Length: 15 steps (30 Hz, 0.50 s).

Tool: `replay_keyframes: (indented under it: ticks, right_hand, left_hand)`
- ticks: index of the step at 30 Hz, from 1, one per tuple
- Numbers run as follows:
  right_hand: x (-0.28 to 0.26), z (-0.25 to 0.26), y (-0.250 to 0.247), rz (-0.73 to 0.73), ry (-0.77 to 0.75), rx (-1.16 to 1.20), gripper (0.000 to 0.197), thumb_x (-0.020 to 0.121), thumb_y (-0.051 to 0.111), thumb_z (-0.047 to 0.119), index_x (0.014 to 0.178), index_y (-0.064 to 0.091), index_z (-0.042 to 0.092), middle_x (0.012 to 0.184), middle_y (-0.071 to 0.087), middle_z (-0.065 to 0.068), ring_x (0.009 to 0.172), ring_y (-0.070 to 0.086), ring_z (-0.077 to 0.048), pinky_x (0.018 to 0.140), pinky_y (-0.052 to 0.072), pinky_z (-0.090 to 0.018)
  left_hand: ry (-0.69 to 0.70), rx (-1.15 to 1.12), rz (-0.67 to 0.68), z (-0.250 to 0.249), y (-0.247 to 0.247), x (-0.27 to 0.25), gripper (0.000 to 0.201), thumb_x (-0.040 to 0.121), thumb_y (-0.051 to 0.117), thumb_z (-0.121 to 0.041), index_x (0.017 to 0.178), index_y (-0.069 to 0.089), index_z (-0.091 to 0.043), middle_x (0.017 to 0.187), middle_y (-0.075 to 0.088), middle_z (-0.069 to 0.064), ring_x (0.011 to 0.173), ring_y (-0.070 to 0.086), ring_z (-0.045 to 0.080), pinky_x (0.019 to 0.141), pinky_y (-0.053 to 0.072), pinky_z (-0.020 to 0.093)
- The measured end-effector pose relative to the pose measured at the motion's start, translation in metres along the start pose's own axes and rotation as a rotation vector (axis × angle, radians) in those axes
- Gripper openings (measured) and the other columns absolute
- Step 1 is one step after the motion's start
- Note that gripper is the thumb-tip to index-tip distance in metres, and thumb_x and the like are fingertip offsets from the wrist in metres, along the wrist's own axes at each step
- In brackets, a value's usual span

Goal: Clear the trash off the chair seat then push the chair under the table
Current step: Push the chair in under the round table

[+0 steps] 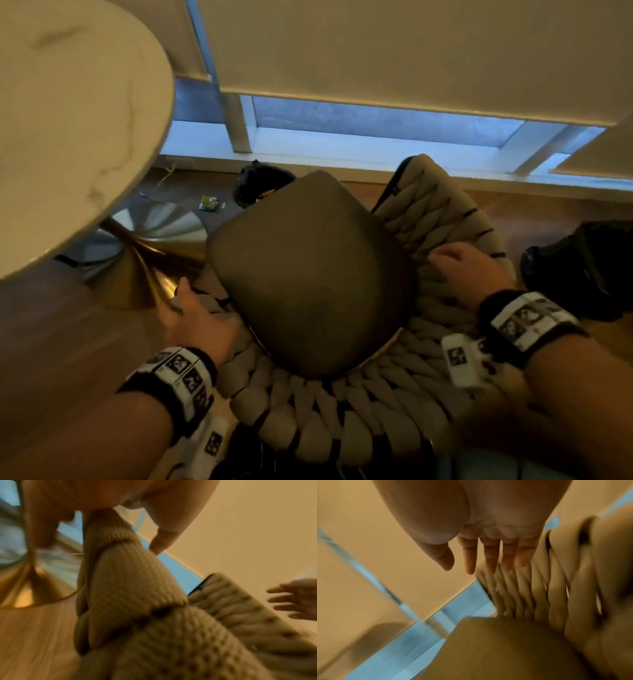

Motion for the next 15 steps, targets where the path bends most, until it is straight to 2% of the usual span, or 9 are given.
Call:
replay_keyframes:
  ticks: [2, 3, 6, 9, 11, 13, 15]
  right_hand:
    - [0.052, -0.008, -0.028, -0.079, 0.011, -0.107, 0.038, 0.093, 0.059, 0.032, 0.124, 0.06, 0.01, 0.119, 0.064, -0.017, 0.107, 0.059, -0.036, 0.087, 0.045, -0.04]
    - [0.078, -0.011, -0.038, -0.106, -0.005, -0.189, 0.041, 0.092, 0.059, 0.031, 0.125, 0.058, 0.008, 0.12, 0.063, -0.023, 0.106, 0.059, -0.04, 0.087, 0.046, -0.044]
    - [0.133, -0.024, -0.053, -0.089, -0.048, -0.38, 0.051, 0.089, 0.062, 0.025, 0.134, 0.047, 0.004, 0.127, 0.057, -0.03, 0.109, 0.056, -0.047, 0.089, 0.046, -0.05]
    - [0.161, -0.046, -0.051, -0.02, -0.145, -0.452, 0.063, 0.089, 0.063, 0.021, 0.143, 0.036, 0.005, 0.137, 0.052, -0.03, 0.118, 0.053, -0.045, 0.097, 0.041, -0.048]
    - [0.17, -0.053, -0.05, -0.021, -0.193, -0.411, 0.059, 0.089, 0.063, 0.014, 0.142, 0.039, 0.006, 0.134, 0.053, -0.03, 0.117, 0.053, -0.046, 0.096, 0.041, -0.049]
    - [0.176, -0.05, -0.049, -0.013, -0.191, -0.364, 0.057, 0.089, 0.063, 0.009, 0.141, 0.041, 0.003, 0.133, 0.052, -0.033, 0.116, 0.052, -0.048, 0.095, 0.041, -0.05]
    - [0.172, -0.045, -0.047, -0.006, -0.148, -0.355, 0.063, 0.09, 0.061, 0.008, 0.146, 0.033, 0.002, 0.136, 0.048, -0.036, 0.119, 0.05, -0.051, 0.097, 0.041, -0.052]
  left_hand:
    - [-0.011, -0.058, -0.06, 0.003, 0.011, 0.003, 0.093, 0.079, 0.065, -0.019, 0.15, 0.007, -0.029, 0.152, 0.025, 0.02, 0.131, 0.036, 0.04, 0.107, 0.038, 0.048]
    - [-0.003, -0.058, -0.101, 0.005, 0.014, 0.004, 0.088, 0.081, 0.062, -0.015, 0.151, 0.009, -0.027, 0.15, 0.029, 0.021, 0.13, 0.038, 0.039, 0.107, 0.039, 0.049]
    - [-0.012, 0.005, -0.134, 0.003, 0.018, 0.005, 0.079, 0.085, 0.056, -0.012, 0.15, 0.013, -0.027, 0.15, 0.027, 0.021, 0.129, 0.039, 0.039, 0.104, 0.04, 0.05]
    - [-0.085, 0.006, -0.136, -0.001, 0.019, 0.005, 0.076, 0.087, 0.056, -0.011, 0.148, 0.016, -0.031, 0.15, 0.025, 0.021, 0.128, 0.041, 0.04, 0.103, 0.04, 0.051]
    - [-0.104, 0.005, -0.144, -0.004, 0.018, 0.004, 0.076, 0.087, 0.056, -0.011, 0.148, 0.016, -0.033, 0.151, 0.024, 0.019, 0.128, 0.041, 0.039, 0.104, 0.04, 0.051]
    - [-0.106, 0.009, -0.152, -0.004, 0.019, 0.006, 0.077, 0.086, 0.056, -0.012, 0.147, 0.017, -0.034, 0.151, 0.024, 0.017, 0.129, 0.042, 0.037, 0.105, 0.041, 0.05]
    - [-0.102, 0.029, -0.148, 0.0, 0.018, 0.007, 0.076, 0.084, 0.056, -0.013, 0.146, 0.018, -0.034, 0.149, 0.027, 0.017, 0.128, 0.042, 0.037, 0.105, 0.041, 0.05]
Point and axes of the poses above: each hand's wrist, its own x-axis towards the middle knuckle, its own y-axis out of the palm, z = x × y, the point moved 1 cm from there along x, towards the middle knuckle
